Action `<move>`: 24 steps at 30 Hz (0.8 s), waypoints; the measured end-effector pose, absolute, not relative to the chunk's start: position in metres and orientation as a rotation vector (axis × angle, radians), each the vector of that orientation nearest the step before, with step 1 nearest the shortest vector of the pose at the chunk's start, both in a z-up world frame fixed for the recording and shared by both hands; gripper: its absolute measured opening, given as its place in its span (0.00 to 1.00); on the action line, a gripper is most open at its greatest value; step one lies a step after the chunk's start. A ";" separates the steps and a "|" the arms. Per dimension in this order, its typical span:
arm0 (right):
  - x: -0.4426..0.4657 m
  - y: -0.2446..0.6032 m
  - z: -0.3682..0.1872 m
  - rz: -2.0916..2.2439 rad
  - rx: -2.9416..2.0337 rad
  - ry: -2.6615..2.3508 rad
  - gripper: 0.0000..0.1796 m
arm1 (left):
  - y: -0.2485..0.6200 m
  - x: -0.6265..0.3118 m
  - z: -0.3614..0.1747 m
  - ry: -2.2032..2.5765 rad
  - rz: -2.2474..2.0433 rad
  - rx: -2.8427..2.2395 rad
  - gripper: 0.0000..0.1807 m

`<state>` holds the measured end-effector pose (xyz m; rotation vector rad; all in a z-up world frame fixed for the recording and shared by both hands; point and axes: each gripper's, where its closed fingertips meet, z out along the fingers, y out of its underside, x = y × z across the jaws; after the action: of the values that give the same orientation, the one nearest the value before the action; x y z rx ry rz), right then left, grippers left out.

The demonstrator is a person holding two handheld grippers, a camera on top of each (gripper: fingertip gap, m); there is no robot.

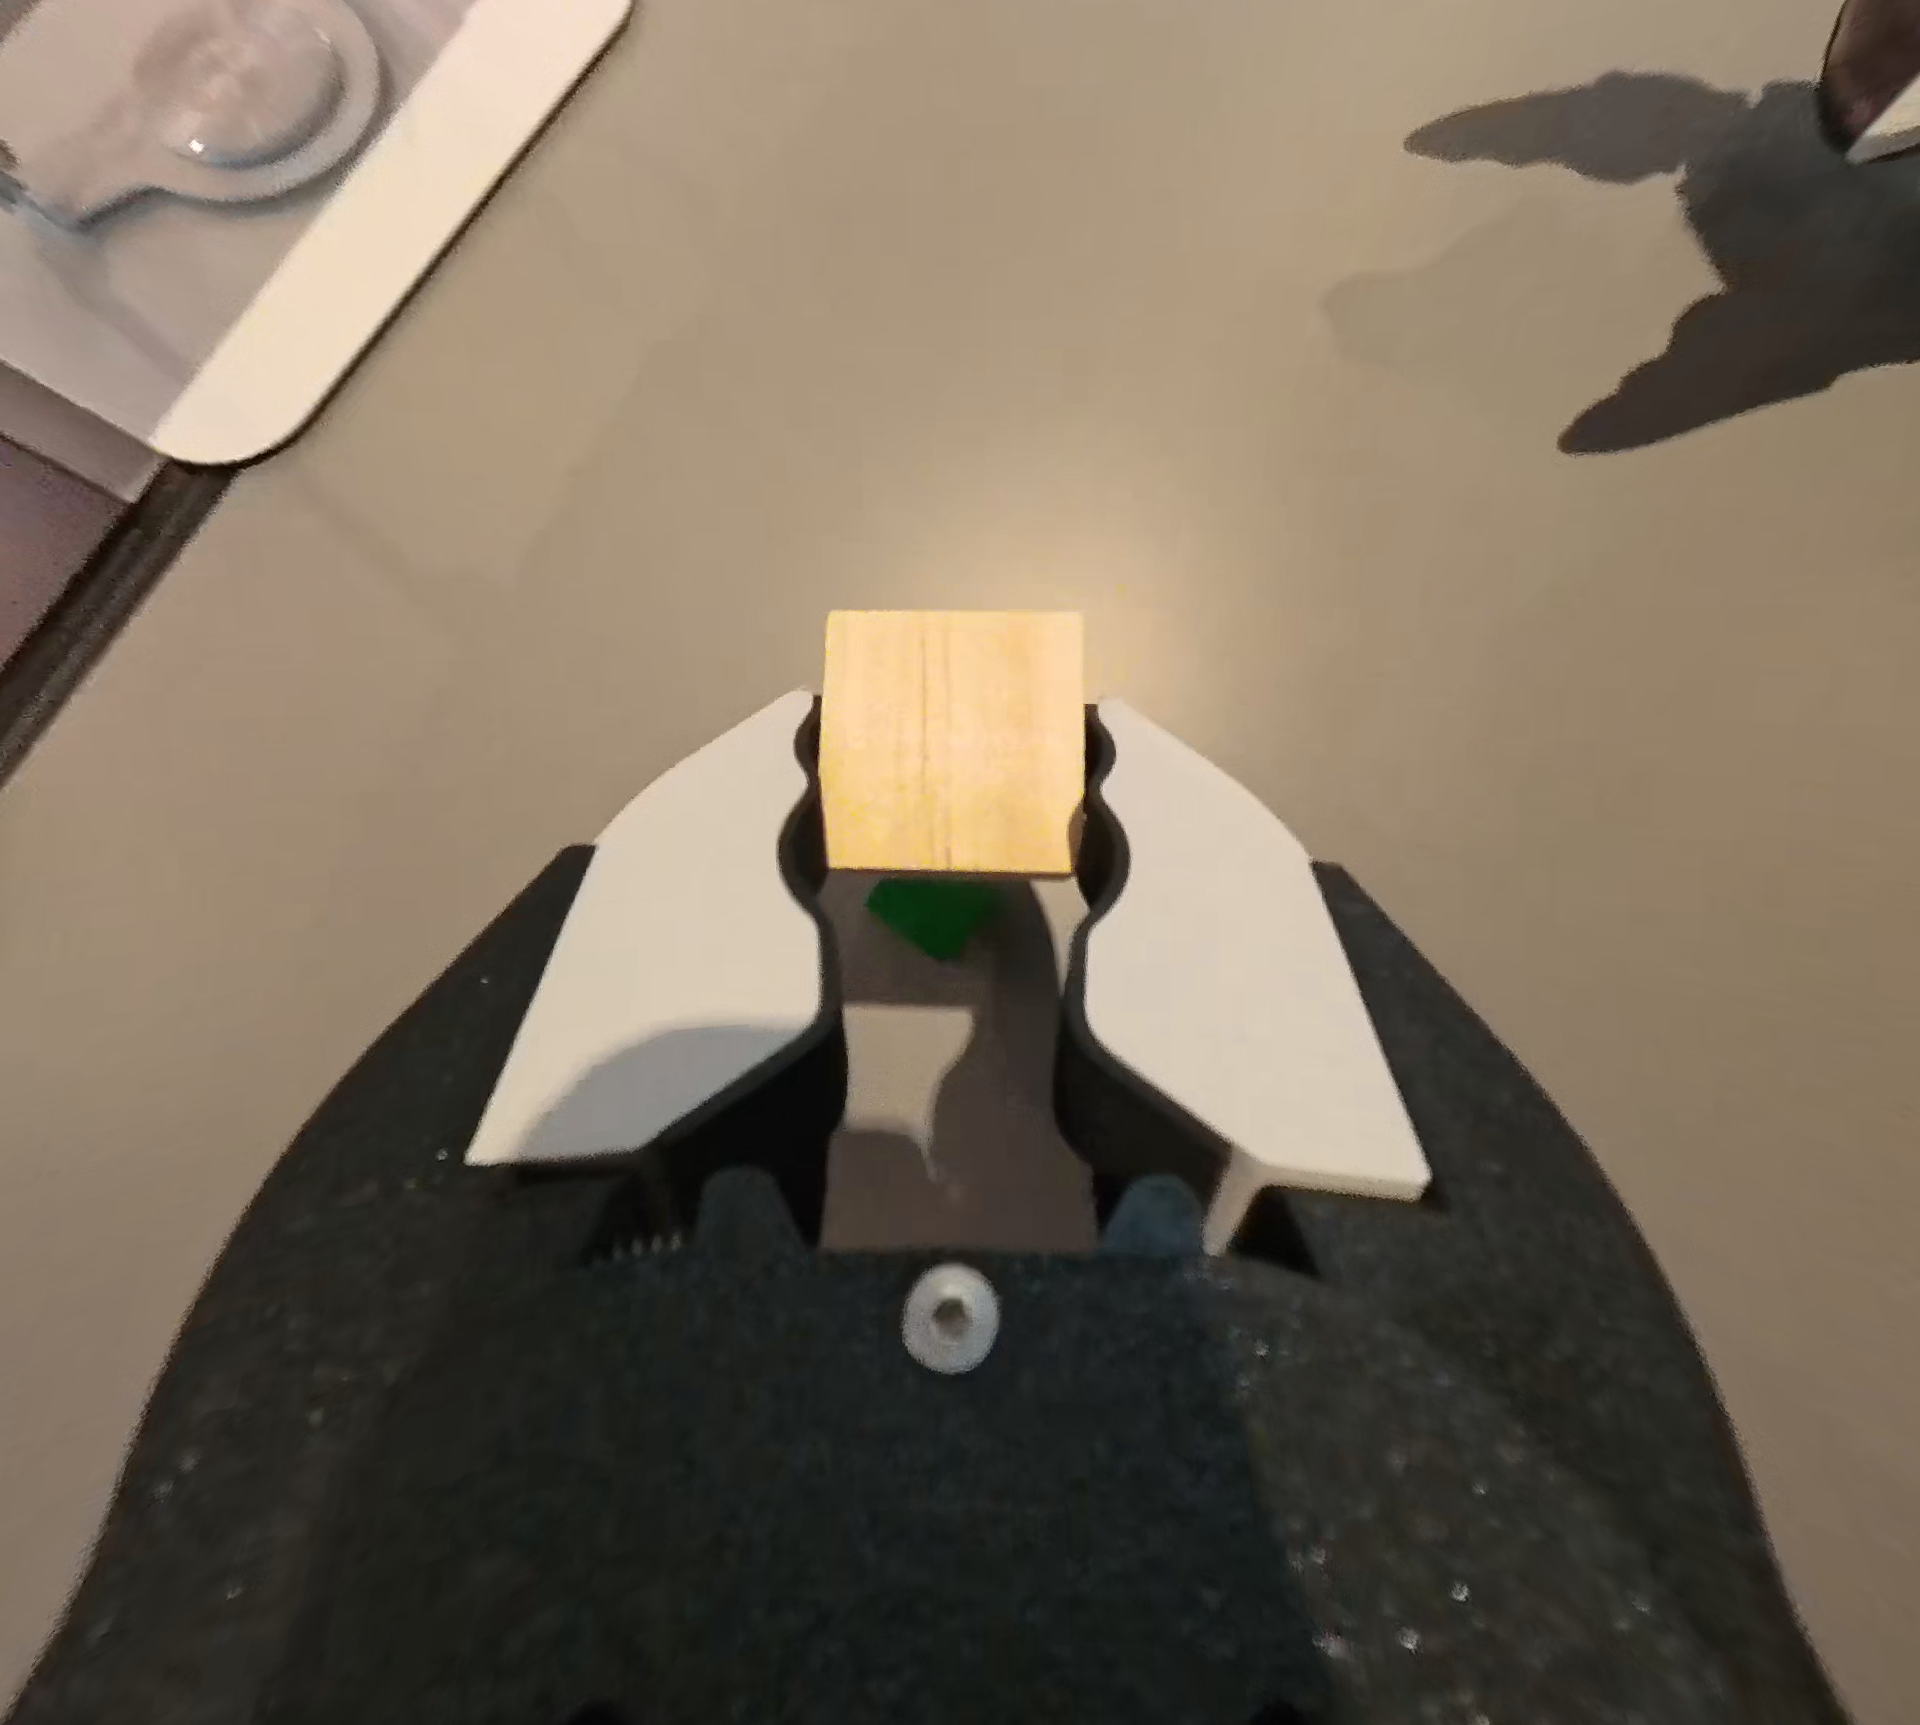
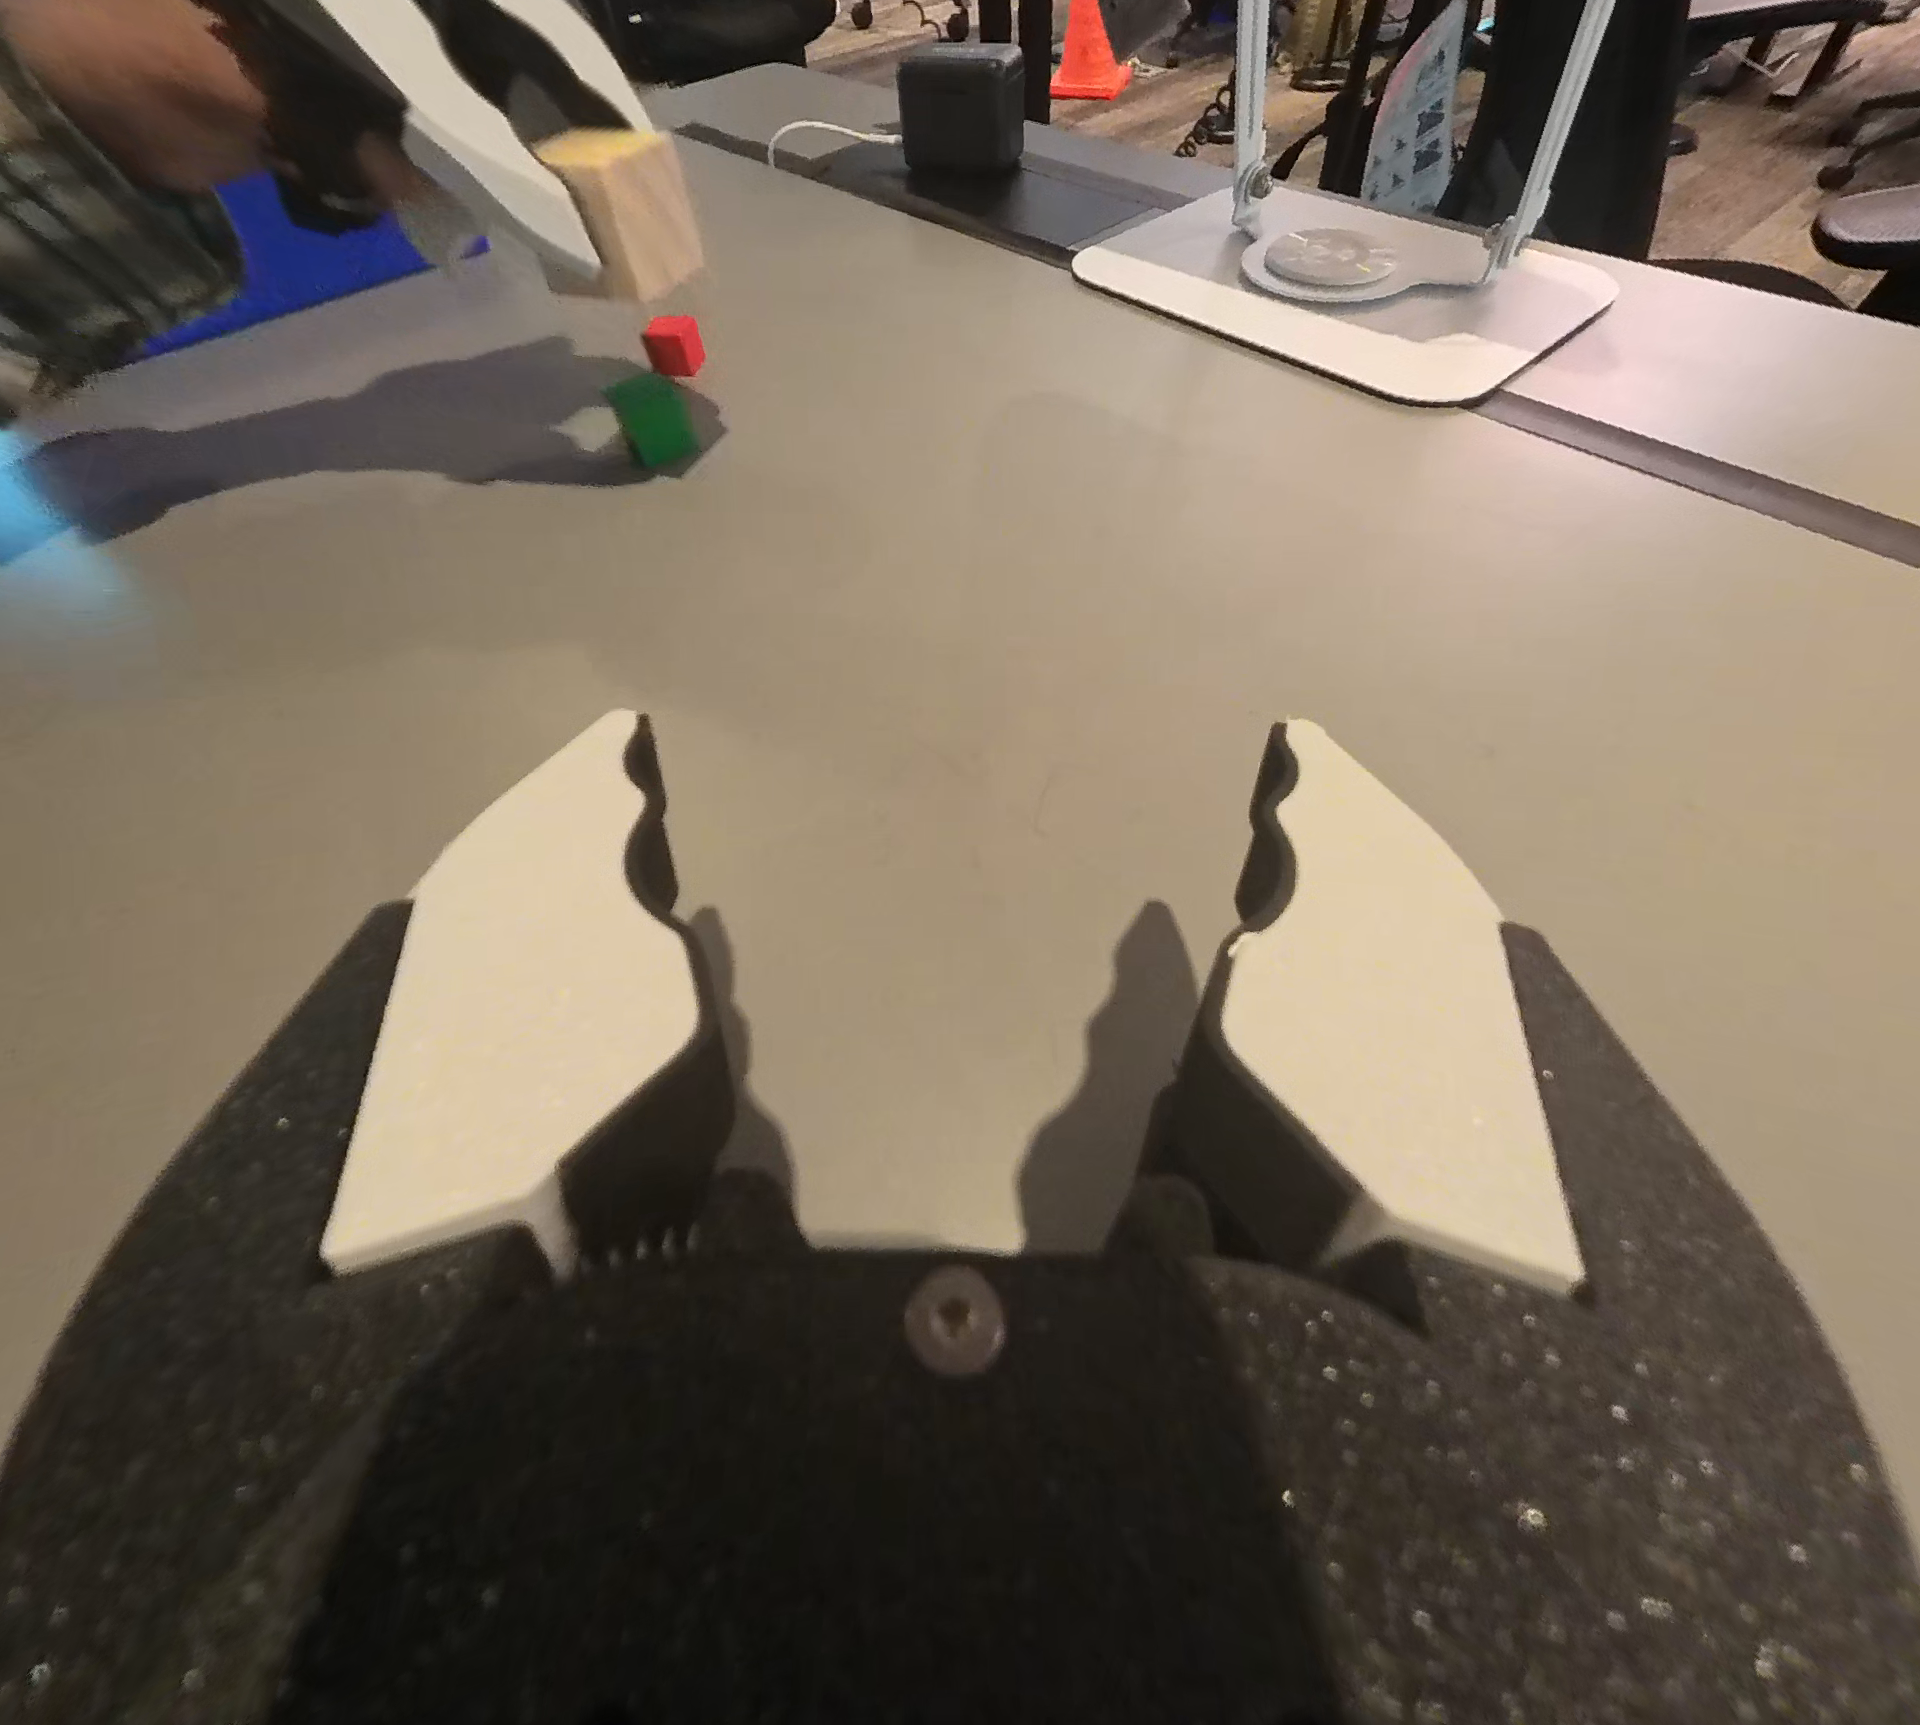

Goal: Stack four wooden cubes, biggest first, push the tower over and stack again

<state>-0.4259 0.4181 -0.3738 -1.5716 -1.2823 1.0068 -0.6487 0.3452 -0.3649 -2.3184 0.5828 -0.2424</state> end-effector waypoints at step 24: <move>-0.426 0.420 -0.378 1.001 -1.604 -1.272 0.59 | 0.086 -0.898 -0.269 -0.469 0.219 -2.196 0.25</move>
<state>-0.4259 0.4201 -0.3783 -1.6038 -1.2716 1.0009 -0.8982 0.0864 -0.2688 -2.1960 -0.4689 0.2189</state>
